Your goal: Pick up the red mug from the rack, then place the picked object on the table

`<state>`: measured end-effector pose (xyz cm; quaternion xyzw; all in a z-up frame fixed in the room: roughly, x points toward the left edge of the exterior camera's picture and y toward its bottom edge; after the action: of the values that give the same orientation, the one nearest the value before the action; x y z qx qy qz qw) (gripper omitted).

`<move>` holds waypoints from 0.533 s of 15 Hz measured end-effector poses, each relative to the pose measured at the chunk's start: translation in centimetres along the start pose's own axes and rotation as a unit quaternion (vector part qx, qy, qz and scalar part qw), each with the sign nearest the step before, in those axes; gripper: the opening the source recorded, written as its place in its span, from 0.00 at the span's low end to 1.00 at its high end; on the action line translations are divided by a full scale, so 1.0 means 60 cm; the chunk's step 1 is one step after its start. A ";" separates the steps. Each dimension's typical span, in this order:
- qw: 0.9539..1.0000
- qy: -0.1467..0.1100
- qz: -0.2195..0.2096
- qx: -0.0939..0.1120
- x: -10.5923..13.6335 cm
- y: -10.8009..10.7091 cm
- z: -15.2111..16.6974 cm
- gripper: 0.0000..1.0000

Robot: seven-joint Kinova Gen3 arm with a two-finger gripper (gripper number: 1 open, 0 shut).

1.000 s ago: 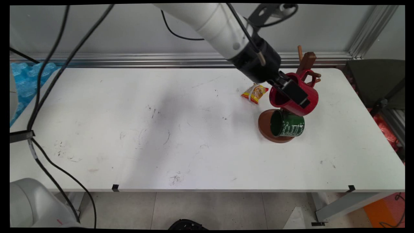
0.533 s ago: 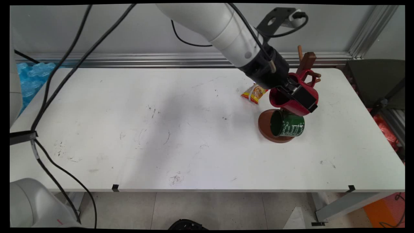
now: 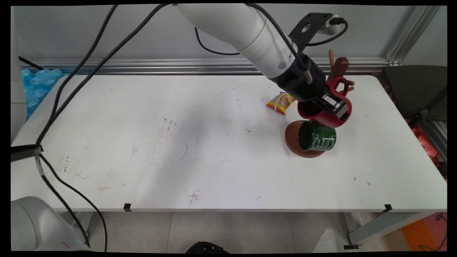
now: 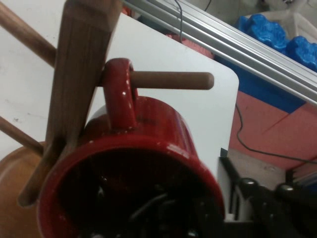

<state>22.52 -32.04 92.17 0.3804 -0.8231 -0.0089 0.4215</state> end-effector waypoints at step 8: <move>1.000 0.000 -0.006 -0.004 -0.003 0.016 -0.006 0.00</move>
<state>22.26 -31.14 92.61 0.3834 -0.8210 -0.0153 0.4227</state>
